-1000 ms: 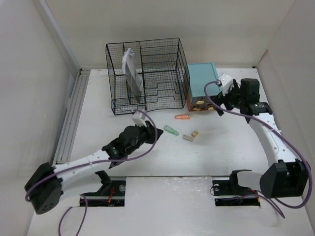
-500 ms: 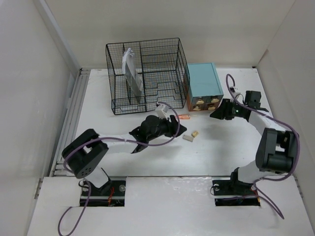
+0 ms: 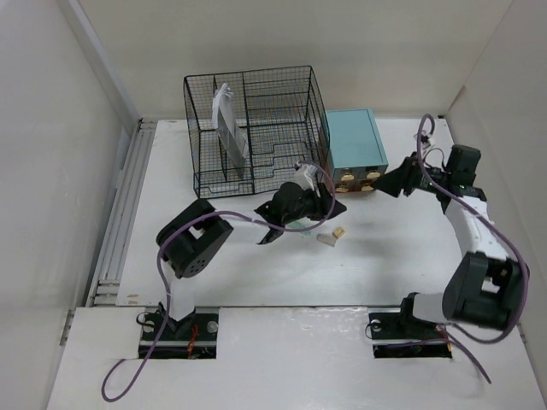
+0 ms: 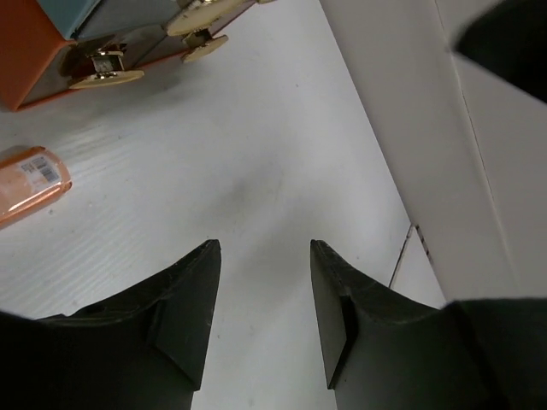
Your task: Organize the desk
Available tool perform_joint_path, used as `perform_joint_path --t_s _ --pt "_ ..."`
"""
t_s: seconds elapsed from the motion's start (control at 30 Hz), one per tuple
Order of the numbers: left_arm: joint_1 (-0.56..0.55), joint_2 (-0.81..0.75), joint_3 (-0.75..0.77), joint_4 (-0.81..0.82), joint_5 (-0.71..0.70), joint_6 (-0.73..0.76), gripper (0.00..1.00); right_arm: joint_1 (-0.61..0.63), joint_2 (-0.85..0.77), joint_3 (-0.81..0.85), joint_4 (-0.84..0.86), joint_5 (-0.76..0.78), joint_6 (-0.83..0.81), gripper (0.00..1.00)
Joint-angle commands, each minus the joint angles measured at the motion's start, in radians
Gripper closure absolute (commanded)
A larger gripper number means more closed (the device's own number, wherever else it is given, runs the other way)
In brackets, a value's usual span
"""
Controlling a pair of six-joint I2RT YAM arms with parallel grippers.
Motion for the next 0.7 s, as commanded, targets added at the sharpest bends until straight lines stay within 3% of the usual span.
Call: perform_joint_path --t_s 0.0,0.37,0.67 --pt "0.008 0.082 0.114 0.003 0.022 -0.109 0.57 -0.005 -0.151 0.055 0.053 -0.074 -0.032 0.36" --pt "0.017 0.22 0.213 -0.022 -0.208 -0.33 0.58 -0.087 -0.239 0.055 0.053 -0.117 -0.023 0.33" --pt "0.017 0.306 0.32 -0.032 -0.248 -0.373 0.58 -0.096 -0.23 0.055 0.053 -0.16 -0.023 0.32"
